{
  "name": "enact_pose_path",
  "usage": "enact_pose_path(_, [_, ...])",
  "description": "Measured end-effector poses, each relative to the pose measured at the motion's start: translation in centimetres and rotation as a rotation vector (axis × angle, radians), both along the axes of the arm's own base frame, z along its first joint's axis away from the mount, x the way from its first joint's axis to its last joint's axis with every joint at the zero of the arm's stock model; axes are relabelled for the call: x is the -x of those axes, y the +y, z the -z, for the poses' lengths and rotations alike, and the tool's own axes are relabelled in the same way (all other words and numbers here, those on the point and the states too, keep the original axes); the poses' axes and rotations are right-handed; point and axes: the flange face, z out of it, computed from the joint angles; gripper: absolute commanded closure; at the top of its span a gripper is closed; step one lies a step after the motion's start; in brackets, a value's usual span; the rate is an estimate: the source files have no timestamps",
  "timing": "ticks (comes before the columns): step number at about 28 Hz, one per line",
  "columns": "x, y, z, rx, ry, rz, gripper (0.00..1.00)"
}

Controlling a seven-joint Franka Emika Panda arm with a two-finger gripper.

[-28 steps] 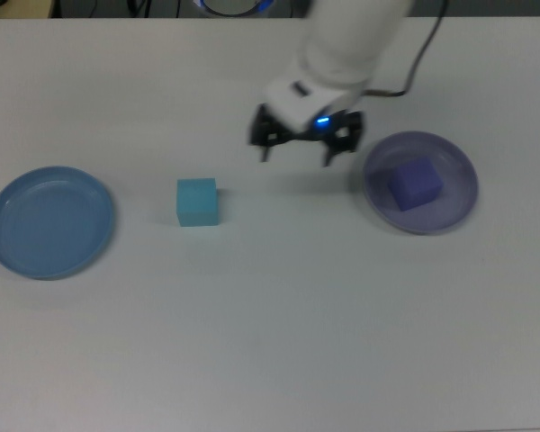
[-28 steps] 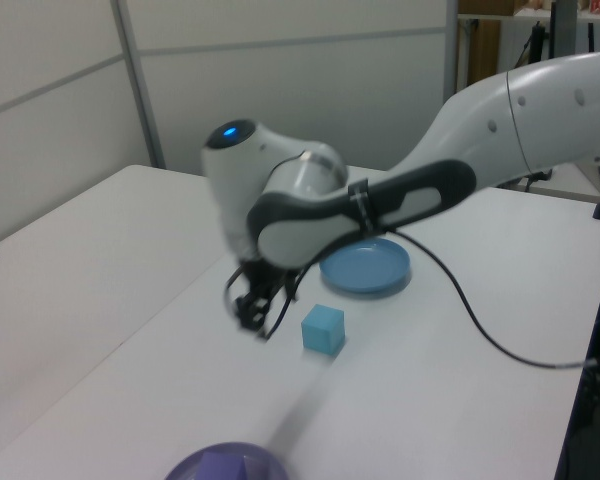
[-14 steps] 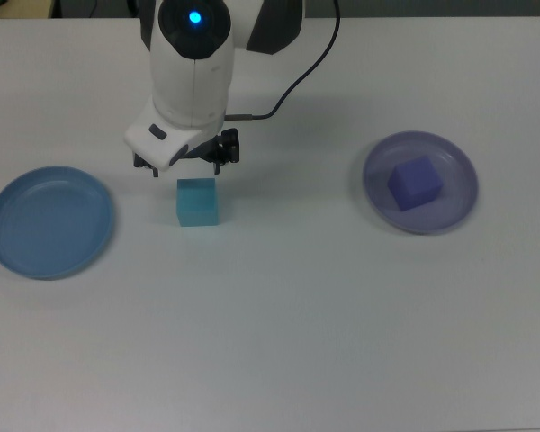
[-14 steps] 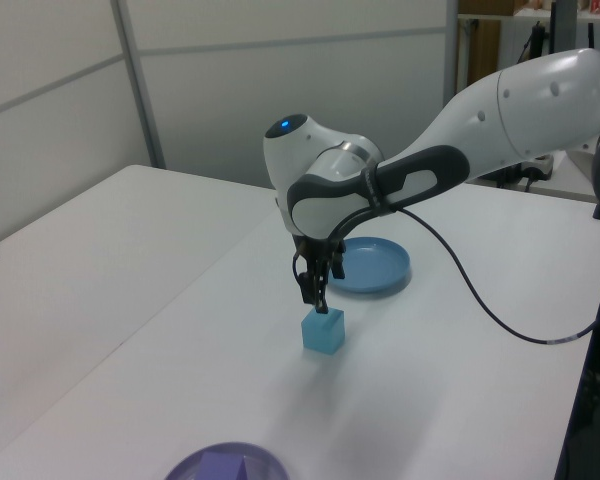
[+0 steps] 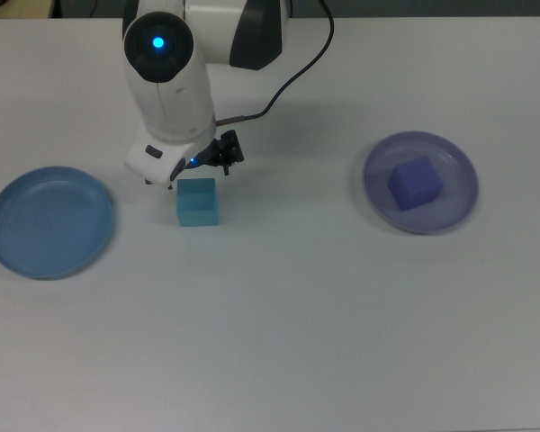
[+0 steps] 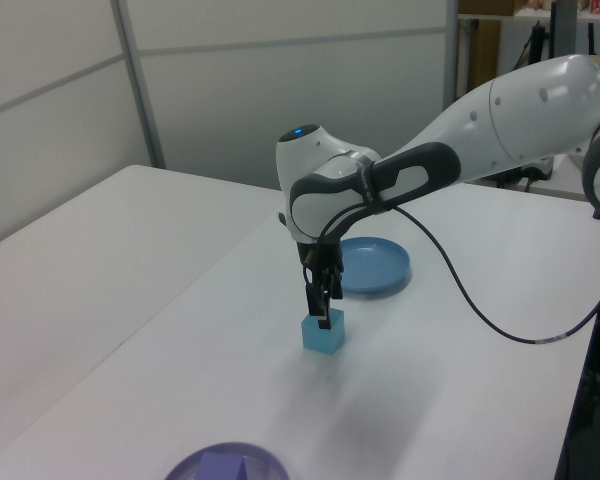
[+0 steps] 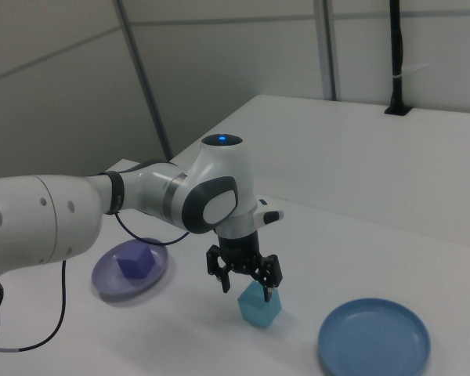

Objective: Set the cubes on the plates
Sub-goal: 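Move the gripper to the light-blue cube and grasp it, then carry the light-blue cube onto the blue plate and lower it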

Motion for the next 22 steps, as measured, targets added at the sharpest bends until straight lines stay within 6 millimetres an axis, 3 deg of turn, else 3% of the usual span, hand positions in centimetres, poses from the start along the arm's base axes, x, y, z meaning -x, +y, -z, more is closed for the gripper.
enact_pose_path(11, [-0.7, -3.8, 1.9, -0.001, -0.056, 0.211, 0.0])
enact_pose_path(22, [-0.6, -3.4, 1.5, -0.012, -0.062, 0.252, 0.0])
